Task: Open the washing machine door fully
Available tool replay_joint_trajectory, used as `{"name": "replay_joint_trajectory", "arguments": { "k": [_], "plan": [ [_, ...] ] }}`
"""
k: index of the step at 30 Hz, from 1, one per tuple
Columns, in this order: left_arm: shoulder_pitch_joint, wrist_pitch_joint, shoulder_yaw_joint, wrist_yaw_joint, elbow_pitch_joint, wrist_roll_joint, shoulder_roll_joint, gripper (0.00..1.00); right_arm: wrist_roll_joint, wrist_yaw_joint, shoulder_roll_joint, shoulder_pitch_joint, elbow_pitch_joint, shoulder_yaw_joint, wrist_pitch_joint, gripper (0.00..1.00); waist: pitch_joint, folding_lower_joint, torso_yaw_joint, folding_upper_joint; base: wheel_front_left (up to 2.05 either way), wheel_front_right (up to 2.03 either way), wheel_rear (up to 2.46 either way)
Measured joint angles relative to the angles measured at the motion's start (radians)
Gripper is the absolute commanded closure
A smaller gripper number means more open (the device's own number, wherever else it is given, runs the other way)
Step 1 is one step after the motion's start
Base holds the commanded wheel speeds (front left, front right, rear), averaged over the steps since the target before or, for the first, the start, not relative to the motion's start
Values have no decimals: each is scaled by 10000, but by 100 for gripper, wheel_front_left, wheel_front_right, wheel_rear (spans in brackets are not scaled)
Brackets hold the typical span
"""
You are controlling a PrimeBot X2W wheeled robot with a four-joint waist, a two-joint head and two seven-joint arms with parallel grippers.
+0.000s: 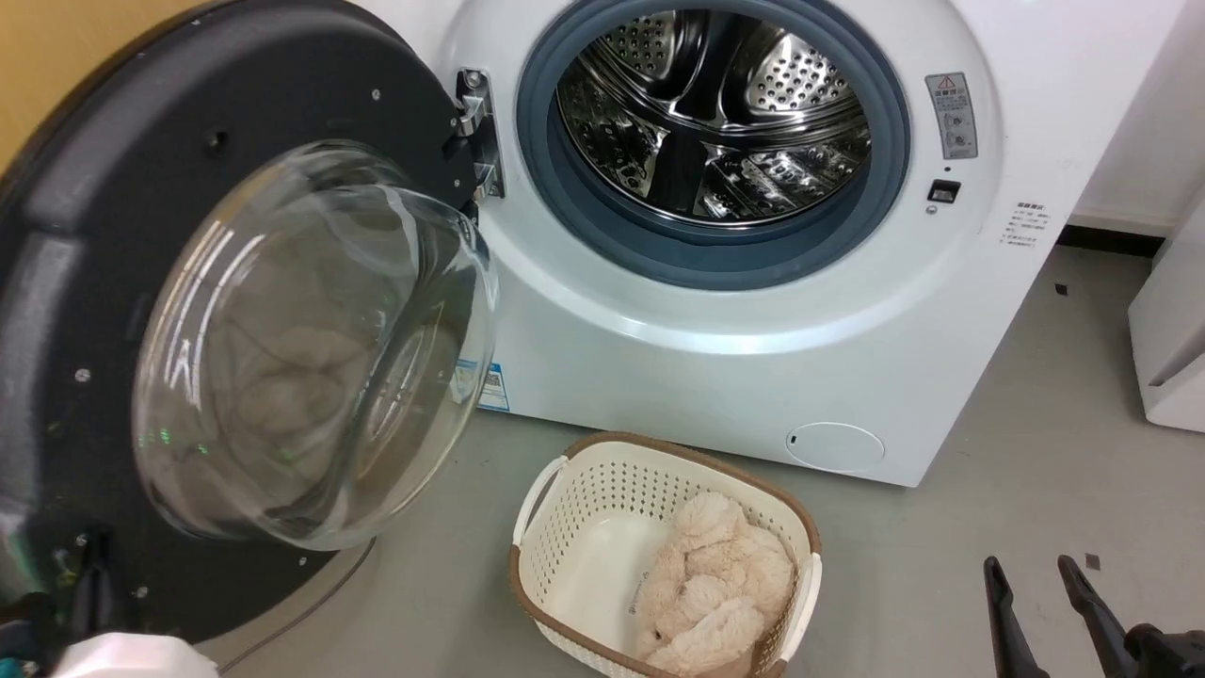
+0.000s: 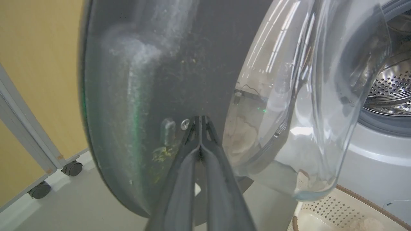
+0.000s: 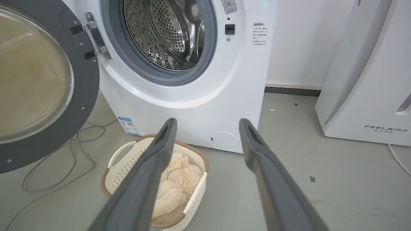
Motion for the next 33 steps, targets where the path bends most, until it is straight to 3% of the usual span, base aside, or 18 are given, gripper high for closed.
{"name": "replay_joint_trajectory", "arguments": {
  "k": [9,16,17,18,19,30,33],
  "plan": [
    [-142,-431,414,-132,734,-159,138,100,98,0,0,-4,136,-33,-144,0,12,0,-22,0,0,0,0],
    [519,-458,105,8,-104,61,-174,100,121,0,0,-14,286,10,-236,0,-157,0,-114,0,0,0,0],
    [656,-372,27,31,-274,107,-215,80,121,0,0,-14,303,2,-249,0,-179,0,-113,0,0,0,0],
    [776,-274,-56,75,-449,113,-272,32,125,0,0,-14,318,-2,-274,0,-198,0,-108,0,0,0,0],
    [882,-211,-161,119,-619,159,-322,0,136,0,0,-13,337,4,-278,0,-218,0,-101,0,0,0,0],
    [1431,238,-1624,360,-2165,1051,-736,0,86,0,2,-12,291,150,-270,0,-379,0,-325,0,0,0,0],
    [1424,188,-2222,-21,-2194,1060,-993,0,-2,0,2,-5,148,209,-184,0,-435,0,-576,0,0,0,0]
  ]
}}
